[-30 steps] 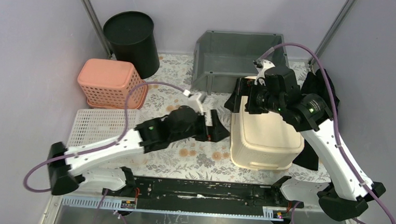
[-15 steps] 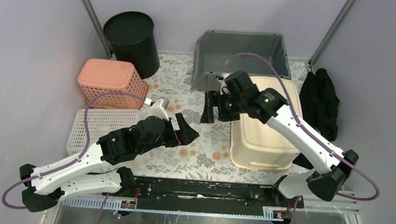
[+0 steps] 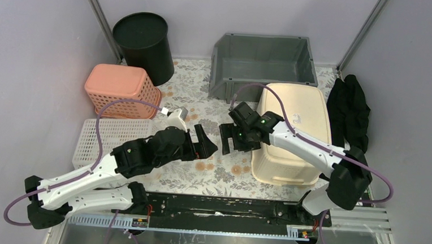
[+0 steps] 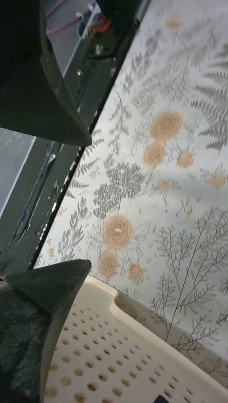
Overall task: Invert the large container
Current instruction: Move the container to the center of the board.
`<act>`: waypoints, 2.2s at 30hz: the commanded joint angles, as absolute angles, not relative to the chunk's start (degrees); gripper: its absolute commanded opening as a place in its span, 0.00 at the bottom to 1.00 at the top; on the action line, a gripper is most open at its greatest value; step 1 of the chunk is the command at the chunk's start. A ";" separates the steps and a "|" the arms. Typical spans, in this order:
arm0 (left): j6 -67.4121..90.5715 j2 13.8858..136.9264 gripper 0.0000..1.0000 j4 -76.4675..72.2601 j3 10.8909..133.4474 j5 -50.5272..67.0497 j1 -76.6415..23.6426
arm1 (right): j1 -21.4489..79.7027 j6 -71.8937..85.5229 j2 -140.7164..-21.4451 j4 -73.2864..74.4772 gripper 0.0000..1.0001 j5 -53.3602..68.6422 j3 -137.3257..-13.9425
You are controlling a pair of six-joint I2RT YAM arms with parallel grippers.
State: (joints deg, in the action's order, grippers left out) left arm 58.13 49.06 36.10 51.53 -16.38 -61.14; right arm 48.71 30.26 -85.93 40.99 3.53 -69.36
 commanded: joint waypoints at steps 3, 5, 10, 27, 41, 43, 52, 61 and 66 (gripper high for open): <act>57.17 49.43 1.00 35.91 52.95 -18.14 -61.62 | 45.66 29.76 -87.73 41.41 0.97 -3.55 -65.98; 56.84 49.90 1.00 35.71 53.28 -18.27 -61.61 | 42.52 29.79 -85.77 39.88 0.97 -1.78 -63.11; 55.63 52.64 1.00 34.99 54.80 -17.80 -61.56 | 33.30 27.89 -81.04 39.01 0.98 -1.06 -59.11; 43.88 72.62 1.00 33.17 71.49 -6.49 -47.89 | 8.15 23.01 -76.20 35.05 1.00 6.48 -57.03; 38.27 106.53 1.00 28.21 100.75 2.49 -28.40 | 8.25 22.07 -67.17 39.18 0.99 25.42 -64.83; 39.65 110.28 1.00 28.67 104.51 1.23 -27.66 | 8.19 21.95 -66.69 39.49 0.99 26.87 -65.26; 41.53 120.50 1.00 33.52 113.15 -9.31 -22.36 | 8.24 21.48 -66.86 39.55 0.99 30.21 -66.02; 40.39 127.49 1.00 34.18 114.39 -10.37 -19.56 | 8.26 20.82 -68.85 38.77 0.99 31.55 -66.36; 40.02 129.58 1.00 34.21 113.35 -10.86 -19.51 | 8.24 21.14 -68.82 38.24 0.99 32.15 -66.31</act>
